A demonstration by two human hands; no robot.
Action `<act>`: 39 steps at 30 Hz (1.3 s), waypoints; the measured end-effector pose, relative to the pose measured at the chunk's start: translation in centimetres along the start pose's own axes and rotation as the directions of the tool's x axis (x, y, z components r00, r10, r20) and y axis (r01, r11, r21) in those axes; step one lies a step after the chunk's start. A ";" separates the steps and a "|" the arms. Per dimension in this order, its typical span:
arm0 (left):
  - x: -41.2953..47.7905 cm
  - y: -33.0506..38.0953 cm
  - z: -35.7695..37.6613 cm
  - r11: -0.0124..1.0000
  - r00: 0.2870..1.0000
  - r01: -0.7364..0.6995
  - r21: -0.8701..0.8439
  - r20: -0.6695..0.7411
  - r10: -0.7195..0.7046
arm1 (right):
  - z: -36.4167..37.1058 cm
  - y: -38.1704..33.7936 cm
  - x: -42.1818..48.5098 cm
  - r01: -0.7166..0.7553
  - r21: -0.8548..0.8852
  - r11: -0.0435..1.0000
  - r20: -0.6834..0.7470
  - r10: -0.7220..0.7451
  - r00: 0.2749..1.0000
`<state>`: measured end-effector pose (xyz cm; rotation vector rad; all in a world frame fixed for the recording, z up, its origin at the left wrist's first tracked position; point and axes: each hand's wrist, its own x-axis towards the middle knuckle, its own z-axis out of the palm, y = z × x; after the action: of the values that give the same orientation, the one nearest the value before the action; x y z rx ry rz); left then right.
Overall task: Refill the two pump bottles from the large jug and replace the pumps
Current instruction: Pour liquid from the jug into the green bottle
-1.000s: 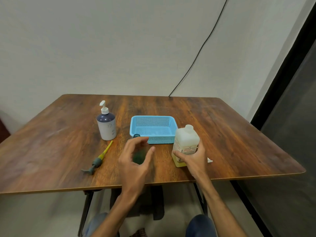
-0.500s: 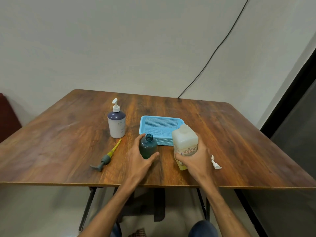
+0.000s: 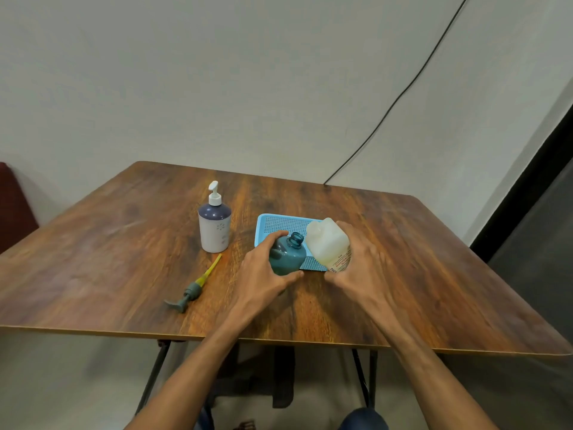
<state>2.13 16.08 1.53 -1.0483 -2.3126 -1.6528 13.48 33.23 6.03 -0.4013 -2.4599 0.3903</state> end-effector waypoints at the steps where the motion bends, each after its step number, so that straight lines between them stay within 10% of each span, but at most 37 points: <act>1: 0.1 0.0 0.0 1.000 1.000 -0.002 0.007 -0.003 0.002 | -0.2 -0.1 0.2 0.010 -0.042 0.999 0.007 -0.010 1.000; 39: 0.5 -0.1 0.1 0.998 0.998 0.000 0.056 0.064 -0.003 | -2.5 0.1 1.8 0.167 -0.450 0.877 0.102 -0.135 0.986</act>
<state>1.79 16.39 1.65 -1.1042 -2.3855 -1.5671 13.64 34.44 8.86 -0.3854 -2.6174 -0.2584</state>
